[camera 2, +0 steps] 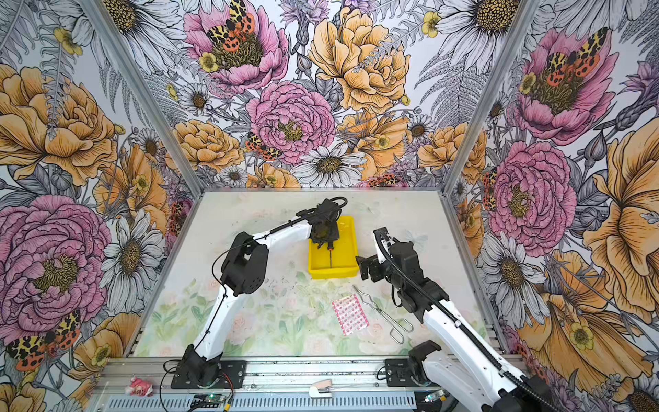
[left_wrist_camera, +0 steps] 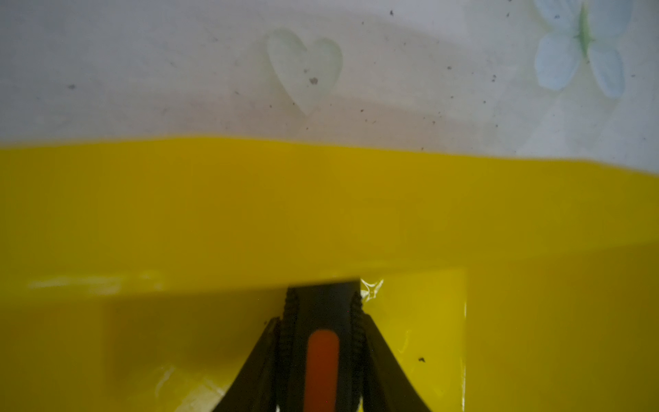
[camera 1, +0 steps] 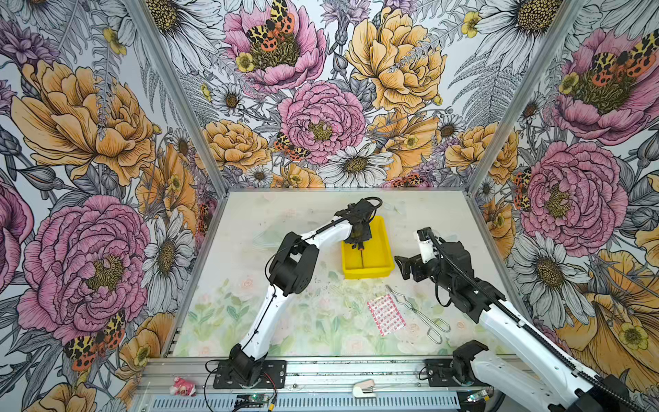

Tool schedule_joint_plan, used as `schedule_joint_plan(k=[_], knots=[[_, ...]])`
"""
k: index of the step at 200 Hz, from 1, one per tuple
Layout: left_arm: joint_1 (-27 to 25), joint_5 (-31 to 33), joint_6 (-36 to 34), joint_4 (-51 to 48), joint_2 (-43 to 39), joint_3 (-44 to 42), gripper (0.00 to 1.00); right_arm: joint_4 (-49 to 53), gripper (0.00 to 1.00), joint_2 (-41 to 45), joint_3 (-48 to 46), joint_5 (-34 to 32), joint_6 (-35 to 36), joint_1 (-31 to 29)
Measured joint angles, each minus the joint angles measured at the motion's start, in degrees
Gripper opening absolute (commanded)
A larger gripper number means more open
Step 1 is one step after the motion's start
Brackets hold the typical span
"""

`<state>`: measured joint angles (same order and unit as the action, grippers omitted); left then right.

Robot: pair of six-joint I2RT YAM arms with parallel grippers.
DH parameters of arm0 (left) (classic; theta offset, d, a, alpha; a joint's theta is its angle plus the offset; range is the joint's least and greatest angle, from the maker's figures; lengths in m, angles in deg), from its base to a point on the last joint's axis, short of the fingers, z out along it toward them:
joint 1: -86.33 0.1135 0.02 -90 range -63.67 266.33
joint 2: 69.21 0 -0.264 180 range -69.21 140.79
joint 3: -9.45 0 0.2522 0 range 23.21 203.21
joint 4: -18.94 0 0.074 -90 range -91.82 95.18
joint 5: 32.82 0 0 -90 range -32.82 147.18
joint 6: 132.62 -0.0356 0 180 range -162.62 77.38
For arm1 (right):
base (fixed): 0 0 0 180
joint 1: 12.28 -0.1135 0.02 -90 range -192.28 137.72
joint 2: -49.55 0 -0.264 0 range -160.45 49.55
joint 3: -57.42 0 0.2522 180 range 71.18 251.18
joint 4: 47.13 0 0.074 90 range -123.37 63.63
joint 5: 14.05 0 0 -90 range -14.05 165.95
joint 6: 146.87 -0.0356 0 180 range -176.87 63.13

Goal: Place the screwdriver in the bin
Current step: 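Lower the screwdriver into the bin and open the left gripper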

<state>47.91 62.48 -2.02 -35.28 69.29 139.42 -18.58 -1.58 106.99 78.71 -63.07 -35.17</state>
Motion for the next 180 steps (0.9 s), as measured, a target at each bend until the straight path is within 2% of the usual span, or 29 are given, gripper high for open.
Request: schedule_joint_plan(k=[49,114,180], knots=[[0.0,0.0,-0.39,-0.44,0.15,1.29,0.57,0.0,1.0,-0.39,0.0,-0.26,0.22,0.09],[-0.28,0.13,-1.11,-0.72,-0.61,1.4,0.68,-0.04,0.99,-0.37,0.0,-1.27,0.55,0.11],[-2.36,3.26,-3.06,-1.9,-14.21,-3.76,0.73,-0.09,0.99,-0.31,0.0,-1.66,1.07,0.11]])
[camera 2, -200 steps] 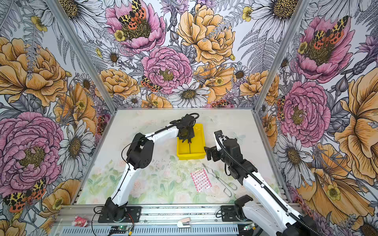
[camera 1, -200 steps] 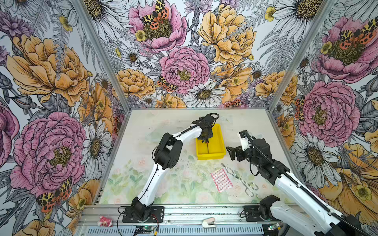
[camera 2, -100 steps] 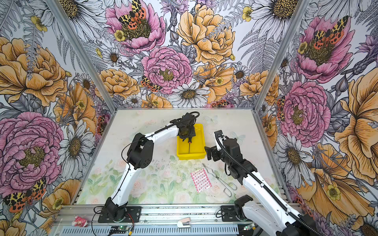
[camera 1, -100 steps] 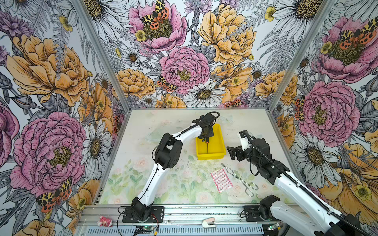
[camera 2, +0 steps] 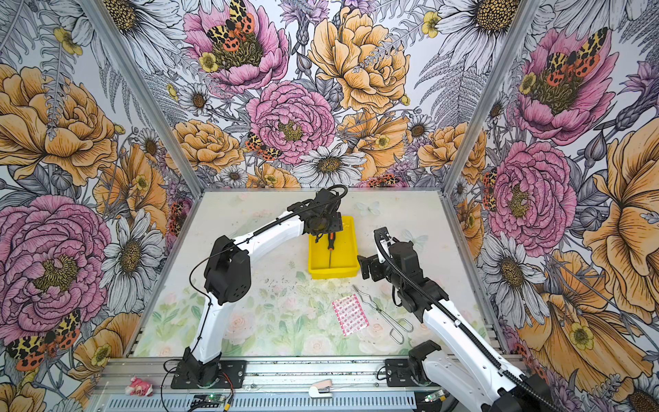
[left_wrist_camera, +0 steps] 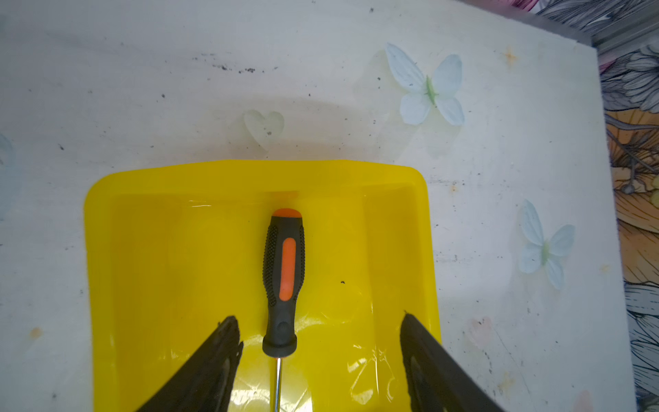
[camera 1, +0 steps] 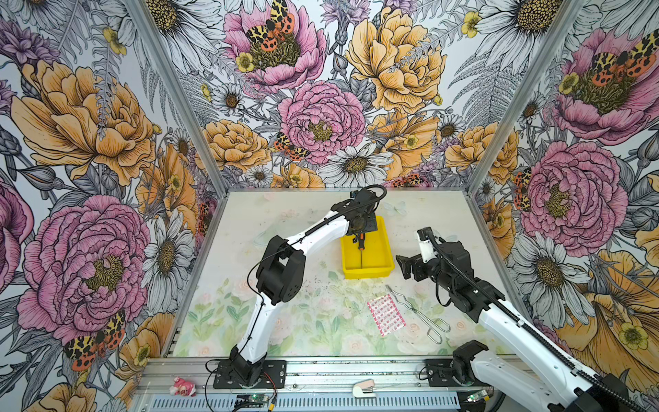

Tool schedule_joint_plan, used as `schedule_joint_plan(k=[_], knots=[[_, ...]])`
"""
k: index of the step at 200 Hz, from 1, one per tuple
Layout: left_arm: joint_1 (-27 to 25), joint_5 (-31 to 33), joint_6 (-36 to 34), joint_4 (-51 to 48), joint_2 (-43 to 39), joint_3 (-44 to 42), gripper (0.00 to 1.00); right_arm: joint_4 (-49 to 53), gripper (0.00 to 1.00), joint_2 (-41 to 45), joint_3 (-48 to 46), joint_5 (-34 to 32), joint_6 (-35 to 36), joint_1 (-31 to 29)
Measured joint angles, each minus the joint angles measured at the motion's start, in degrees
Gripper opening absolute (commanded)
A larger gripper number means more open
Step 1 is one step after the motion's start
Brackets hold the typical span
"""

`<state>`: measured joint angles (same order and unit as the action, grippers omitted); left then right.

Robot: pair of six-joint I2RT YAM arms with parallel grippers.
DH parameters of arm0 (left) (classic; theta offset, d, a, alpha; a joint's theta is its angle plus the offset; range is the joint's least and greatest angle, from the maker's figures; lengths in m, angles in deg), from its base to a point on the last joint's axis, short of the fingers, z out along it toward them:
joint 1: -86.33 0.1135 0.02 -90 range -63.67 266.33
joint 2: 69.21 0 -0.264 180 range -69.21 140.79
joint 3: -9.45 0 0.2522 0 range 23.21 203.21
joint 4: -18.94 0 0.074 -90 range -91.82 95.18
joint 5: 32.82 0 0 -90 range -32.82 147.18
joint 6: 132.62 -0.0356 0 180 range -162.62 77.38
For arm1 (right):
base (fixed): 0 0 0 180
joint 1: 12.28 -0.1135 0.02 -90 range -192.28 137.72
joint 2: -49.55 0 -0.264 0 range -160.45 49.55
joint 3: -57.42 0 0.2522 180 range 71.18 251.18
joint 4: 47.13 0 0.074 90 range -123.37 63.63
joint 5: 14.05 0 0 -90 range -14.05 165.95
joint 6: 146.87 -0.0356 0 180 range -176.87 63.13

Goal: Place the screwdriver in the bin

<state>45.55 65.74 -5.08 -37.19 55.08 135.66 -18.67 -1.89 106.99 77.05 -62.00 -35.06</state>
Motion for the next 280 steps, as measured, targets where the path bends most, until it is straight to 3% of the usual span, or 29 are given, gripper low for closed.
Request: schedule_joint_plan(k=[108,142,206,236,280], knots=[[-0.59,7.69,-4.7,-2.43,-23.32,-23.1,0.76,-0.24,0.99,0.9,0.0,-1.49,-0.28,0.37],[1.57,9.01,-6.56,-2.1,-32.48,-30.08,0.77,-0.24,0.99,0.81,-0.11,-2.01,-1.7,0.37],[12.92,8.17,-11.21,0.79,-49.46,-47.82,0.78,-0.15,0.99,5.7,-2.64,-9.2,-9.25,0.46],[19.65,5.33,-13.88,4.44,-57.27,-55.74,0.98,-0.15,0.99,10.45,-4.61,-15.04,-13.6,0.66],[31.06,-0.07,-15.23,10.69,-67.23,-67.36,0.99,0.24,0.99,17.49,-8.59,-25.79,-17.16,0.66]])
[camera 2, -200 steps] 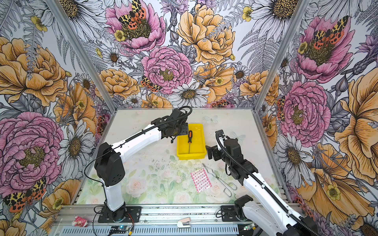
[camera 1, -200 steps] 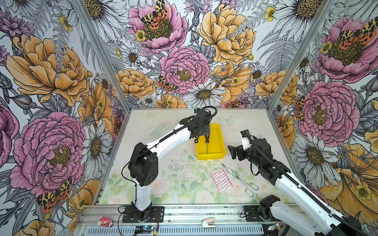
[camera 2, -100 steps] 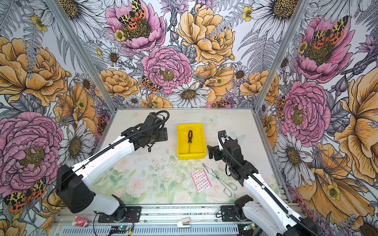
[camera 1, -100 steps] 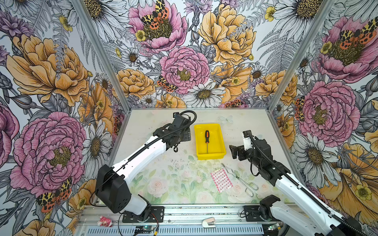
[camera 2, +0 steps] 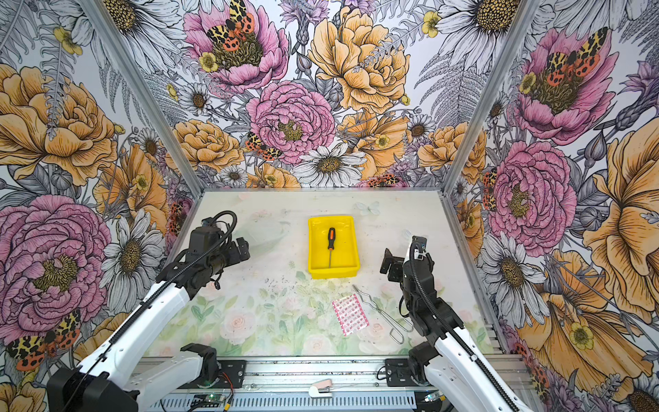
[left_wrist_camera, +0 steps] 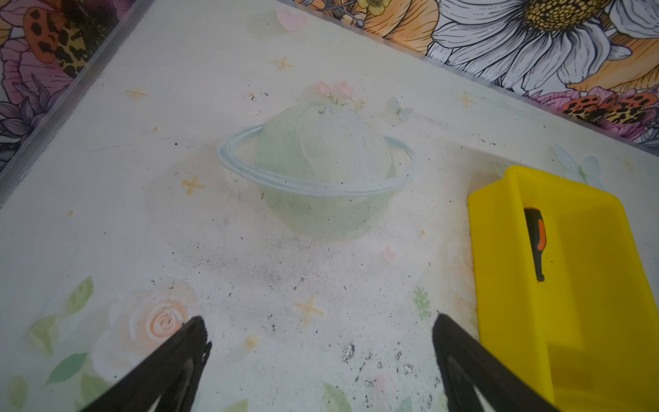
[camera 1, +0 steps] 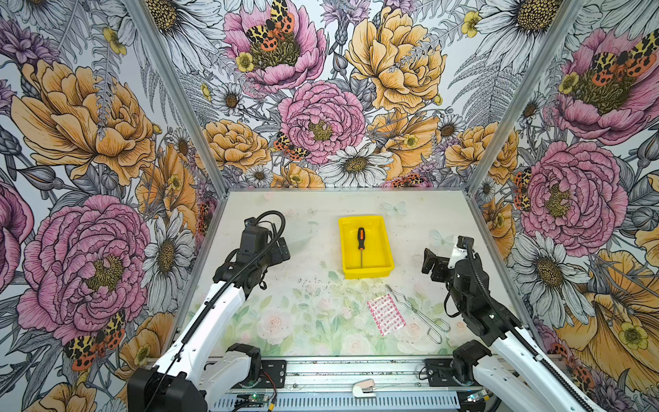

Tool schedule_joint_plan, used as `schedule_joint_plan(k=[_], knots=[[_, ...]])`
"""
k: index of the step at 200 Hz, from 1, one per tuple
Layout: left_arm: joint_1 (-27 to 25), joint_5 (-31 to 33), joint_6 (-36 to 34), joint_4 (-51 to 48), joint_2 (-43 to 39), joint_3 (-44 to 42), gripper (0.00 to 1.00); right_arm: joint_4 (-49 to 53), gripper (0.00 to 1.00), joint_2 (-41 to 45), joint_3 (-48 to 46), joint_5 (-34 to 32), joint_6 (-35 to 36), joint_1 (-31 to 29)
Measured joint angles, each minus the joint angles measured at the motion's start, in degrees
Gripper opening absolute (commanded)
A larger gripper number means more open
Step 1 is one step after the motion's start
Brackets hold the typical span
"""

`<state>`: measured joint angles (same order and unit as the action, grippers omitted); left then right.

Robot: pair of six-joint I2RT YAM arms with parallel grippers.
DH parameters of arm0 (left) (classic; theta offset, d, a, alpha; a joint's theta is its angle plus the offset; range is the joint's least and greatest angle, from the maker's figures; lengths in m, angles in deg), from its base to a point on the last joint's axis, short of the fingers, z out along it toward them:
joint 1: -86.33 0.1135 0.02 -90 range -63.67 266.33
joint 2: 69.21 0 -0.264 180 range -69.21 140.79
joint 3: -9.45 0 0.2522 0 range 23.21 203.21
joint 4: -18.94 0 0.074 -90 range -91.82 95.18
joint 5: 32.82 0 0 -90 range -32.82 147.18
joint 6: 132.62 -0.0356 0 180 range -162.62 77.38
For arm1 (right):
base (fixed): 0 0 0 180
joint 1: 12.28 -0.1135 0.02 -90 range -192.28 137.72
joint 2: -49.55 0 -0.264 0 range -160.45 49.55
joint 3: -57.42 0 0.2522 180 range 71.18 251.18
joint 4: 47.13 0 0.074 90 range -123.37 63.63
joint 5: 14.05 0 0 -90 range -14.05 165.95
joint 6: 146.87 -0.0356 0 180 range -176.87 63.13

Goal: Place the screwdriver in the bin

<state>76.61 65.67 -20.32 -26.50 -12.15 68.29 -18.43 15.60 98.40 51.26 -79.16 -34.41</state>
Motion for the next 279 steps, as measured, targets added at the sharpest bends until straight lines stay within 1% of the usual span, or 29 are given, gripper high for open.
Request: schedule_joint_plan(k=[16,28,48,62,81,99,128,148,176,214,246,279], knots=[[2.82,-0.66,-0.44,1.11,-2.64,-2.05,0.99,-0.57,1.0,3.32,-2.38,-3.48,0.13,0.09],[3.26,-0.15,-0.96,1.88,-3.74,-2.78,0.99,-1.55,0.99,5.9,-4.7,-5.33,1.11,0.11],[3.26,3.17,-1.95,4.22,-3.63,-3.98,0.99,-3.04,0.99,9.05,-8.79,-7.17,4.42,0.31],[3.26,6.78,-2.4,7.15,-3.41,-6.16,0.99,-3.74,1.0,10.14,-10.78,-7.63,7.04,0.72],[3.26,13.42,-2.8,13.33,-3.17,-11.56,0.99,-4.98,1.0,12.33,-13.22,-8.11,9.64,1.46],[3.28,16.72,-5.07,20.04,-3.61,-17.75,0.99,-6.43,1.0,14.93,-15.72,-7.89,11.74,2.38],[3.96,17.09,-10.73,33.88,-6.78,-27.78,0.99,-9.75,1.0,16.7,-19.58,-7.58,13.84,4.0],[6.03,16.11,-13.14,40.11,-6.49,-30.91,0.99,-12.87,1.0,15.74,-21.64,-7.43,14.58,5.7],[7.23,14.97,-16.31,45.66,-2.67,-30.84,0.99,-18.78,0.99,9.51,-22.14,-5.01,15.78,8.83],[7.23,14.01,-19.34,51.41,4.79,-28.92,0.98,-28.81,0.99,-4.42,-22.08,0.5,17.31,11.87],[7.69,13.81,-19.06,55.98,9.14,-27.34,0.99,-38.84,1.0,-17.4,-20.87,4.72,17.99,14.64],[9.05,12.63,-17.7,61.13,13.25,-27.04,0.99,-50.29,0.99,-27.58,-19.37,8.0,18.03,18.43]])
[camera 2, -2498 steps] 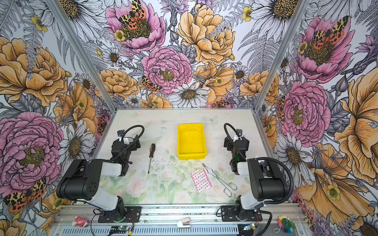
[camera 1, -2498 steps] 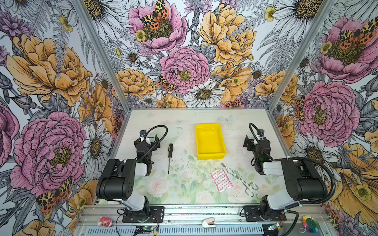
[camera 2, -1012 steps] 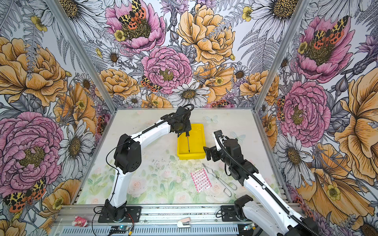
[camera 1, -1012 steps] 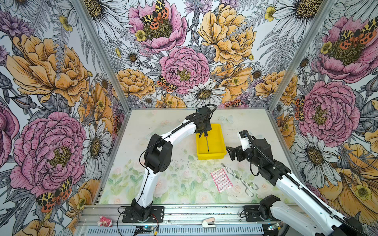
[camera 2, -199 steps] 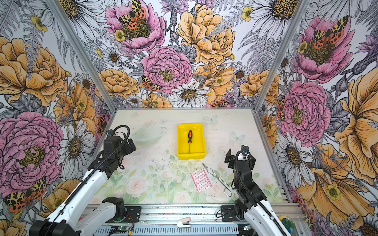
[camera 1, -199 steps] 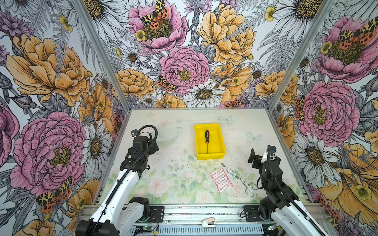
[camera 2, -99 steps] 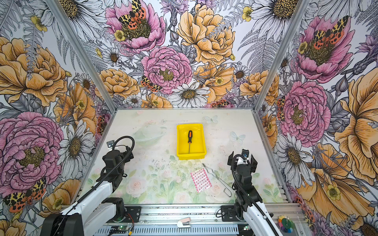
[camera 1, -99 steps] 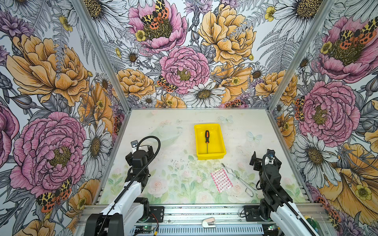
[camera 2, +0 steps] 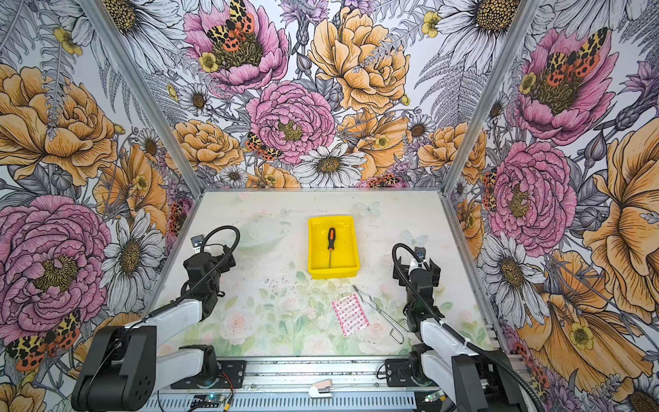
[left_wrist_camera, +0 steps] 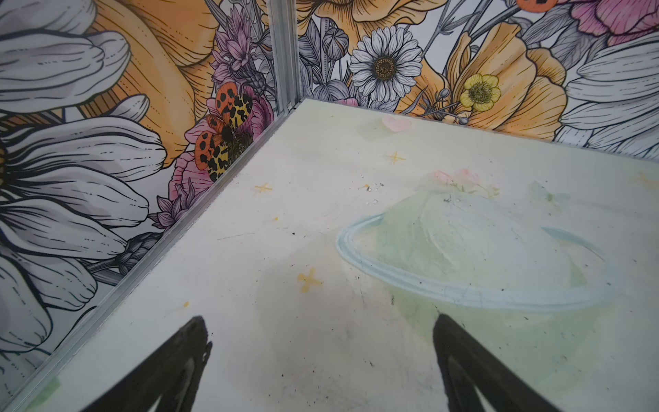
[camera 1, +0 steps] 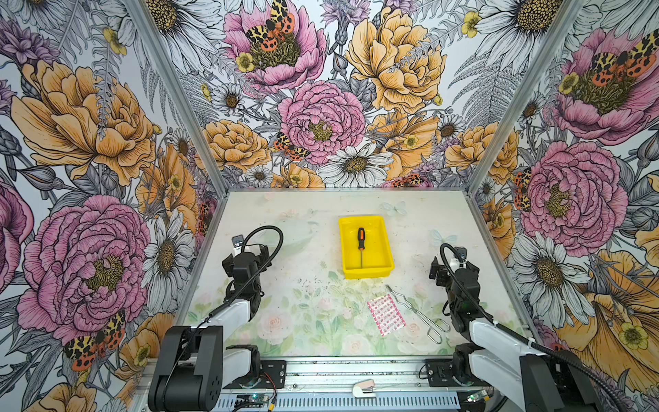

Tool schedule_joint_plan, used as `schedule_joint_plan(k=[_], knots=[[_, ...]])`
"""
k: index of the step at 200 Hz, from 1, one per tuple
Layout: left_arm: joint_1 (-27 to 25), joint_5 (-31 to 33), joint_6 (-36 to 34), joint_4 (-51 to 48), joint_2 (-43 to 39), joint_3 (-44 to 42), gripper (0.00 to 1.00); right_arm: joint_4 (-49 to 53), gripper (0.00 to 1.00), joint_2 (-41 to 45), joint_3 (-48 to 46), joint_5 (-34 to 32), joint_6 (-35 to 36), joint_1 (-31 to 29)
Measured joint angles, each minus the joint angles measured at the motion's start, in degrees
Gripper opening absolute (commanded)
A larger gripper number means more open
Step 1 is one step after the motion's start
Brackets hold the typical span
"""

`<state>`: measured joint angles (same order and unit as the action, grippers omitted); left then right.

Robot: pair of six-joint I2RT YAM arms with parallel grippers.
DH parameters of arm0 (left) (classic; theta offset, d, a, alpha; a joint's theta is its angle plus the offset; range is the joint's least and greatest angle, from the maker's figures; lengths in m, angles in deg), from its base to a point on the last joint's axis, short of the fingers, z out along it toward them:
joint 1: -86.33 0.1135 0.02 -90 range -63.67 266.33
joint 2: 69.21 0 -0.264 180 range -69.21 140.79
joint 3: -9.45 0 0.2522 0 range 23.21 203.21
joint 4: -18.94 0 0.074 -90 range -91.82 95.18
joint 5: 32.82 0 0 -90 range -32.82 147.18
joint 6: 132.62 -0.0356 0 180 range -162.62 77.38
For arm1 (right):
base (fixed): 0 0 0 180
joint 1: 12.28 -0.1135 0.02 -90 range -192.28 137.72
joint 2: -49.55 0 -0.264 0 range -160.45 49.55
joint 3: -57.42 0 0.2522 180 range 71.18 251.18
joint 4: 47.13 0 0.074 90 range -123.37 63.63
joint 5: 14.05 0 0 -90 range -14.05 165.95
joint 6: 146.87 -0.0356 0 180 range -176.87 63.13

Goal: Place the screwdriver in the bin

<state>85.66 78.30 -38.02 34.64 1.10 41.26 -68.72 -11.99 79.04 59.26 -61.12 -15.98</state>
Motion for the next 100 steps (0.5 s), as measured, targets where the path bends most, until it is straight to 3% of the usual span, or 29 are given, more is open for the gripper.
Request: schedule_joint_plan(k=[76,100], knots=[[1.95,-2.75,1.2,10.03,9.42,3.45,0.99,-20.96,0.99,-22.38,5.49,5.73,-0.35,3.39],[2.05,-3.69,0.81,12.11,12.22,3.61,0.99,-20.0,0.99,-26.23,7.19,6.05,-0.44,3.8]])
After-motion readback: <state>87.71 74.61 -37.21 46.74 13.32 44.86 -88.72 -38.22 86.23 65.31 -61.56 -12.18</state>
